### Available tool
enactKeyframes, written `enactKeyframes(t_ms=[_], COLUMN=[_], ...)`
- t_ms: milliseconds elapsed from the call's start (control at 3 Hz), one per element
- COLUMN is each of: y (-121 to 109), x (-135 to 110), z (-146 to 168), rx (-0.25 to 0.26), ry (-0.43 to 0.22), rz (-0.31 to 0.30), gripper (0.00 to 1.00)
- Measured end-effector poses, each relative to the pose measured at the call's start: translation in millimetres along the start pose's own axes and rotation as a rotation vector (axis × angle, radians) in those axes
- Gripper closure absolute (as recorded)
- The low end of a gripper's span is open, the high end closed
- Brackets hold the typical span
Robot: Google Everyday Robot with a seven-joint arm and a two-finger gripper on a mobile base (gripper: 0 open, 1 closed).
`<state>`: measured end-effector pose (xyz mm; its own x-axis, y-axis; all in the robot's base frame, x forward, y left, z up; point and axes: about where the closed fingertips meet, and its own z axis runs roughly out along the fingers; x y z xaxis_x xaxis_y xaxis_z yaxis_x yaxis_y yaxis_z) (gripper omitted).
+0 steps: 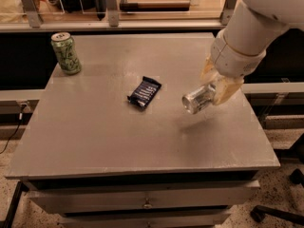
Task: Move redbull can near rxbar blueberry
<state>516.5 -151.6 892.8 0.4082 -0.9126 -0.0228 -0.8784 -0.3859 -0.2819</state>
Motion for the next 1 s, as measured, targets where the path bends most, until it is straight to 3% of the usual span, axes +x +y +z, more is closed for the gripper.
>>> enactKeyframes(t_ms=[333,667,1000], y=[-38,-65,-79], x=[-5,-6,-12], z=[0,10,19], rx=[0.061,0.132,0.21], ry=[-0.004,-0.067,-0.152], rz=[-0.055,-0.111,-0.227], gripper=[1.0,1.0,1.0])
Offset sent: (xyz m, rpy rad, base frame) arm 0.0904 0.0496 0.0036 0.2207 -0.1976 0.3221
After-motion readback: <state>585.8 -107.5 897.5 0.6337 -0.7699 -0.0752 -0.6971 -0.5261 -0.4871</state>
